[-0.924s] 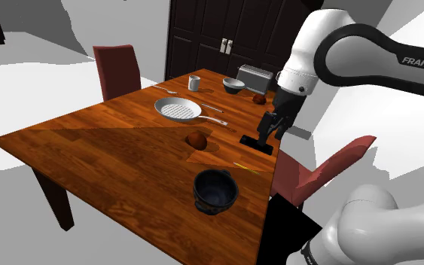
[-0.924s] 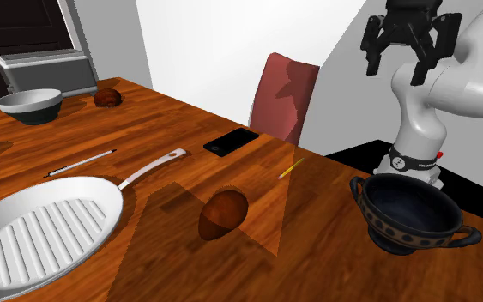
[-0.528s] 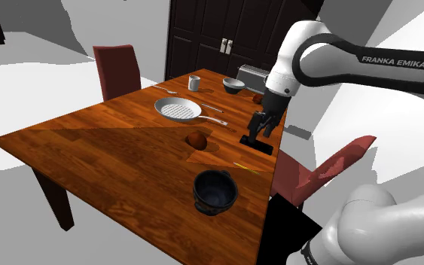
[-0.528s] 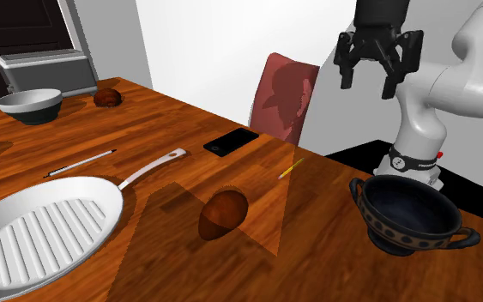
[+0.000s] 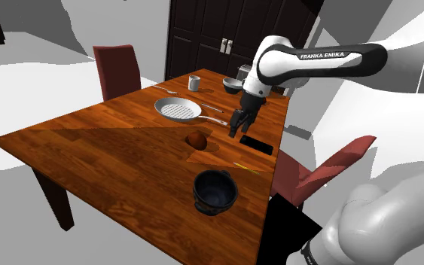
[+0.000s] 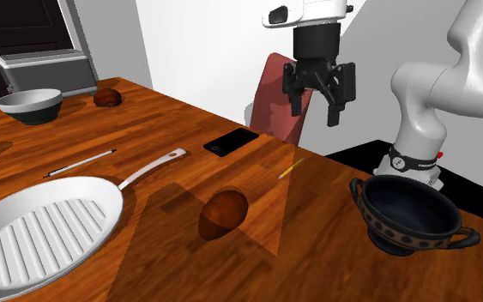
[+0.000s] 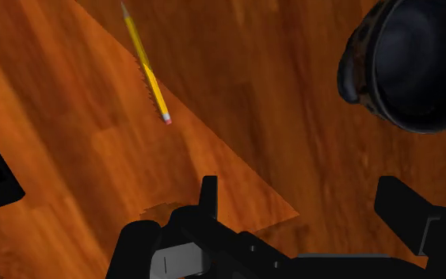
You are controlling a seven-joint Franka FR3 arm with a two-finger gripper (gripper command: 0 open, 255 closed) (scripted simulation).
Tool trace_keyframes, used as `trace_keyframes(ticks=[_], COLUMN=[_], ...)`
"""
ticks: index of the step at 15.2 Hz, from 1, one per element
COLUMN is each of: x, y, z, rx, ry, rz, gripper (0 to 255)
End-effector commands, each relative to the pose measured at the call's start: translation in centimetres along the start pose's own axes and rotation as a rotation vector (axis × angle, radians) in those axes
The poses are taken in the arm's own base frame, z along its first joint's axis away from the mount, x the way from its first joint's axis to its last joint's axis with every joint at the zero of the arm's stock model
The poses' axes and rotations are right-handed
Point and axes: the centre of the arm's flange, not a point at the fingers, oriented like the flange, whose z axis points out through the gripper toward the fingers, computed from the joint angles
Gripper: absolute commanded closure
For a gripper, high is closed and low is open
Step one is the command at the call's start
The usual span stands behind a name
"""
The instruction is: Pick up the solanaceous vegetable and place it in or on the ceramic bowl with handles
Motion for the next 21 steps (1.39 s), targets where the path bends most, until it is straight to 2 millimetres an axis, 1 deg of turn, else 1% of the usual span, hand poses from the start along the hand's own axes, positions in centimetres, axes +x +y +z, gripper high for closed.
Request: trace_keyframes(ticks=[1, 6, 10, 18, 21], x=[2.1, 8.0, 12.7, 22.2, 22.2], y=[1.1, 3.4, 4.8, 6.5, 6.2], z=[1.2, 4.0, 6.4, 11.1, 12.7], rx=[0.017, 0.063, 0.099, 0.169, 0.169], ry=[0.0, -0.003, -0.005, -0.009, -0.009], rz=[-0.031, -0.103, -0.162, -0.275, -0.275], gripper=[0, 0, 0, 0, 0])
